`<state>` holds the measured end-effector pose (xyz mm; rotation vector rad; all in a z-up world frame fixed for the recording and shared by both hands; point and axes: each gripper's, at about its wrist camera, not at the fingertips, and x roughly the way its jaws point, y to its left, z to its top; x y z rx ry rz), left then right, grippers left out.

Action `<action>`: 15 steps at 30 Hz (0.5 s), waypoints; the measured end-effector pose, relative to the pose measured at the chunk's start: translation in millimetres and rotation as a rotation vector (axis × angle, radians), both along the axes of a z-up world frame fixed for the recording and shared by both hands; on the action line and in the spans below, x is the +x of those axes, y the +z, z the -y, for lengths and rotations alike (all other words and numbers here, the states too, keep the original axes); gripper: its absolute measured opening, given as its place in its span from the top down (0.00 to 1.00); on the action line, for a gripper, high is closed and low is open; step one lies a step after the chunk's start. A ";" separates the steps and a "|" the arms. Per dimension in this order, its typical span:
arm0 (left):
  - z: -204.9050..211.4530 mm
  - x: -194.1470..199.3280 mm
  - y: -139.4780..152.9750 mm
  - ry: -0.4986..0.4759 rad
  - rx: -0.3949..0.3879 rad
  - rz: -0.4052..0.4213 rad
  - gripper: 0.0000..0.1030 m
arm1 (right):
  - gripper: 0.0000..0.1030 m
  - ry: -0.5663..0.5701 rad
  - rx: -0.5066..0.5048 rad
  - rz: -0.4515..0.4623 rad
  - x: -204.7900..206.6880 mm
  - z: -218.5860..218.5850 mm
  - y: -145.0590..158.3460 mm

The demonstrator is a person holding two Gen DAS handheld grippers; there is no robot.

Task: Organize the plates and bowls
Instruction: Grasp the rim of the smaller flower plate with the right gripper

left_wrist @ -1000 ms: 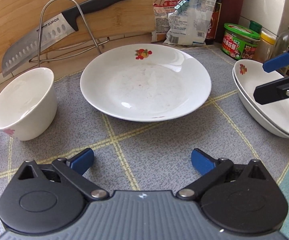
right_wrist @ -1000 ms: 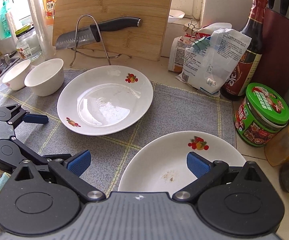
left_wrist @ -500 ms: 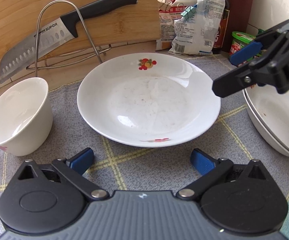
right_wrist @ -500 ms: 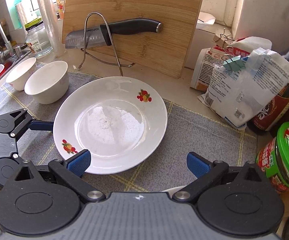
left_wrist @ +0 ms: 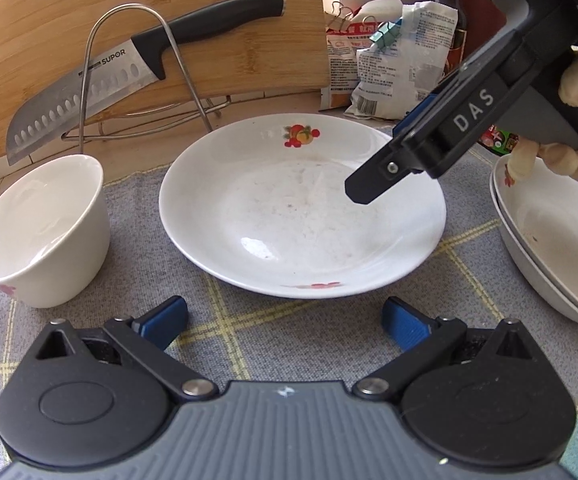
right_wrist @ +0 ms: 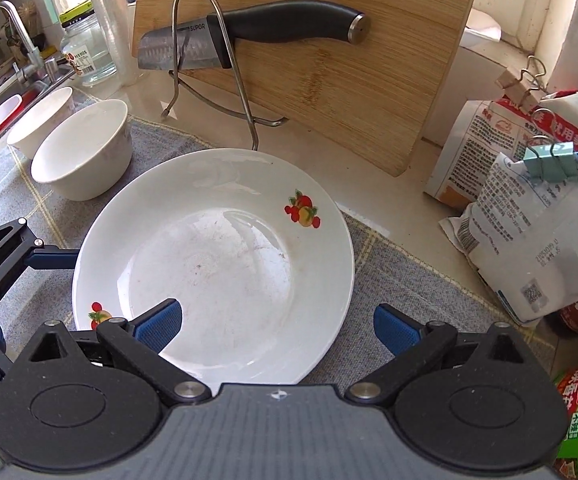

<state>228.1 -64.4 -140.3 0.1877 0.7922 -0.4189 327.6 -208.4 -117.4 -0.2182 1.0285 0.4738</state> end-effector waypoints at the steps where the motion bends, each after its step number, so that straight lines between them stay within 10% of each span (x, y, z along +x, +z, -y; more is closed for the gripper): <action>1: 0.5 1.2 -0.1 -0.001 0.001 -0.001 0.00 | 0.00 0.005 -0.001 -0.008 2.9 -0.7 -1.6; 15: 0.8 11.5 -2.0 -0.033 -0.009 0.015 0.00 | 0.00 -0.014 0.049 -0.063 25.2 -3.3 -15.8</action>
